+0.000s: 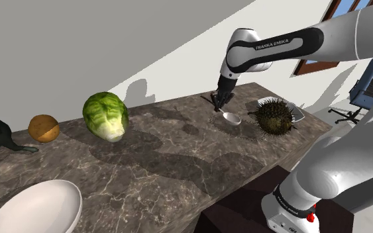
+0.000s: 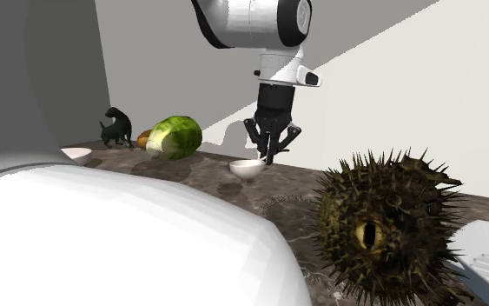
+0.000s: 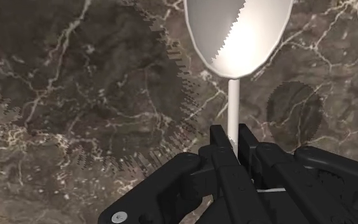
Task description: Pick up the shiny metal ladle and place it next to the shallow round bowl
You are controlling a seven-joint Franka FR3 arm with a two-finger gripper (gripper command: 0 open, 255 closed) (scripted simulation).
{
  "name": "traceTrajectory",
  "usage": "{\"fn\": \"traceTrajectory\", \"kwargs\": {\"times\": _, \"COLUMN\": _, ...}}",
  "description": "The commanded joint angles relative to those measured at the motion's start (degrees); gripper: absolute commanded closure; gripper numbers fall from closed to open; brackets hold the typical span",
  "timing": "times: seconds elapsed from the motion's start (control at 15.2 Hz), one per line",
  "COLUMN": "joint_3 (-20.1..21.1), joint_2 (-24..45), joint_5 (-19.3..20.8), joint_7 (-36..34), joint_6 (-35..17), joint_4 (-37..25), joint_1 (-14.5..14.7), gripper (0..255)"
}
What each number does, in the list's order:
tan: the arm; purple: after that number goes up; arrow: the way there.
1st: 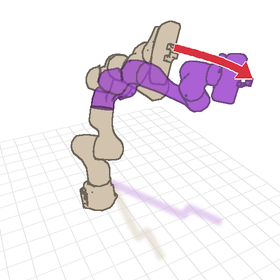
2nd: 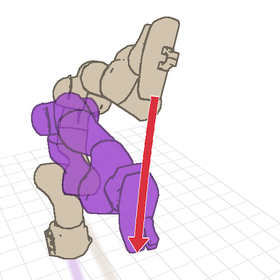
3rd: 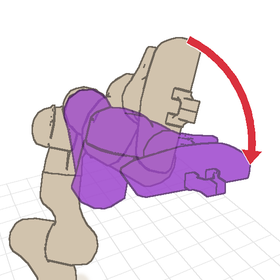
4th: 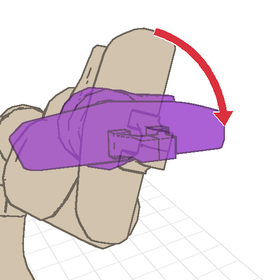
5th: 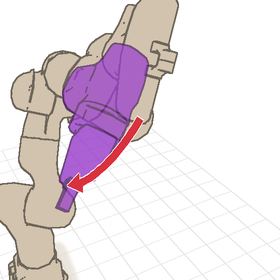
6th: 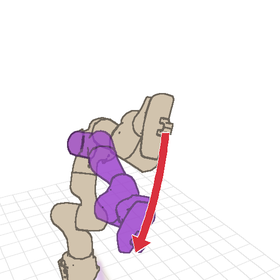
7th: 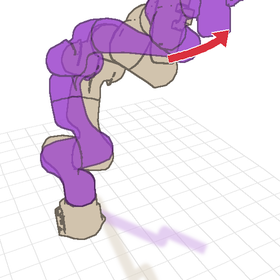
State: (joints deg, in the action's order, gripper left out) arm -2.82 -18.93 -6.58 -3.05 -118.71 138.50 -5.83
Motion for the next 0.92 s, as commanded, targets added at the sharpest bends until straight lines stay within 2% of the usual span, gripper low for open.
{"fn": "traceTrajectory", "kwargs": {"times": 0.0, "joint_3": 0.05, "joint_2": -0.59, "joint_5": 0.11, "joint_7": -0.26, "joint_6": 1.59, "joint_4": -0.98, "joint_1": -0.01, "gripper": 255}}
{"fn": "traceTrajectory", "kwargs": {"times": 0.33, "joint_3": 0.07, "joint_2": -1.76, "joint_5": 0.37, "joint_7": -0.74, "joint_6": 5.56, "joint_4": -3.81, "joint_1": -0.07, "gripper": 255}}
{"fn": "traceTrajectory", "kwargs": {"times": 0.86, "joint_3": 8.18, "joint_2": -3.67, "joint_5": -3.03, "joint_7": -11.85, "joint_6": 4.2, "joint_4": -1.9, "joint_1": 4.98, "gripper": 255}}
